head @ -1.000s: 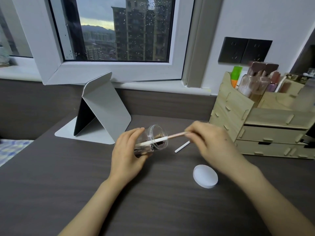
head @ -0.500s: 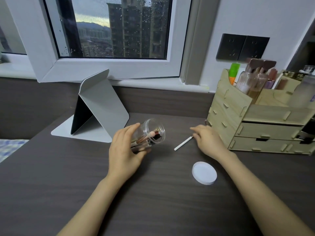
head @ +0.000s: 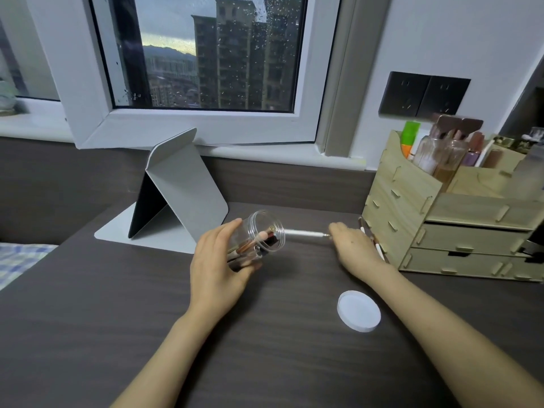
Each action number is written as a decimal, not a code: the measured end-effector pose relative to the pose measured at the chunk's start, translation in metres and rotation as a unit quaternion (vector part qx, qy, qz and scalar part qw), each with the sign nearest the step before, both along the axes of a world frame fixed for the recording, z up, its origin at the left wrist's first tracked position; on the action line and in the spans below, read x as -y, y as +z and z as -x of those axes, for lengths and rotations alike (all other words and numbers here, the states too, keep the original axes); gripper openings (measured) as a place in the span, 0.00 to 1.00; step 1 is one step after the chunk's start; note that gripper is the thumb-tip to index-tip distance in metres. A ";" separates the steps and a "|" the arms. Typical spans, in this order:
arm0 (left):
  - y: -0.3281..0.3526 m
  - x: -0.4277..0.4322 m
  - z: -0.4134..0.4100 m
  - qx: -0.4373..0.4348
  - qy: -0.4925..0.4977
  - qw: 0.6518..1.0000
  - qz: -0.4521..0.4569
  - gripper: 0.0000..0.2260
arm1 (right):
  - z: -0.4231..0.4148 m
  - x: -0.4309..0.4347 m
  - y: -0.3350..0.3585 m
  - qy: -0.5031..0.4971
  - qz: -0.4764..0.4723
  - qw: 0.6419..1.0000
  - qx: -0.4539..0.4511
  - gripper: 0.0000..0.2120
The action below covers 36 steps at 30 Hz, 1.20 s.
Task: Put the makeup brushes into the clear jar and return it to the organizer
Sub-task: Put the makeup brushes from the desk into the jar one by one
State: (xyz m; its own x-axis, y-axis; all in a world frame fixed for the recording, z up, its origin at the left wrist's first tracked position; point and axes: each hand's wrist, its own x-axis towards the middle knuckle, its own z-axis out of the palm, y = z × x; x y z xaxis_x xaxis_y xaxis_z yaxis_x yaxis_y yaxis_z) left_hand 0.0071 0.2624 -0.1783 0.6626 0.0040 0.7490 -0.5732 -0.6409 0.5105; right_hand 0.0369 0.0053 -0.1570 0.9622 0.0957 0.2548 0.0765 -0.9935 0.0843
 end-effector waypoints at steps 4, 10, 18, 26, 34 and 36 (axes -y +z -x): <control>0.001 0.001 0.002 0.009 -0.007 1.000 0.001 0.33 | 0.039 -0.002 0.018 0.008 -0.262 0.950 0.172 0.07; -0.001 0.001 0.003 0.036 -0.026 0.998 -0.035 0.34 | 0.089 -0.024 0.057 0.126 -0.240 0.935 0.229 0.08; -0.003 -0.001 0.003 0.022 -0.009 1.000 -0.010 0.35 | 0.110 -0.047 0.076 0.062 -0.222 0.914 0.333 0.06; -0.003 0.001 0.002 0.040 -0.034 0.998 -0.040 0.35 | 0.077 -0.069 0.065 0.173 -0.276 0.942 0.084 0.15; -0.004 0.002 0.001 0.043 -0.041 0.997 -0.055 0.35 | 0.068 -0.095 0.047 0.181 -0.441 0.877 0.064 0.07; -0.004 0.002 0.001 0.043 -0.038 0.997 -0.049 0.35 | 0.070 -0.091 0.044 0.186 -0.438 0.876 0.086 0.09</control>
State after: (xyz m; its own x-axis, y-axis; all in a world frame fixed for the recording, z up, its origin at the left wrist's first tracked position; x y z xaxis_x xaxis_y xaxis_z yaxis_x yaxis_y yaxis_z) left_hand 0.0058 0.2600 -0.1823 0.5908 -0.1200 0.7978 -0.6616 -0.6381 0.3939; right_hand -0.0335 0.0958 -0.1133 0.8466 0.0902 0.5245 0.4690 -0.5922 -0.6552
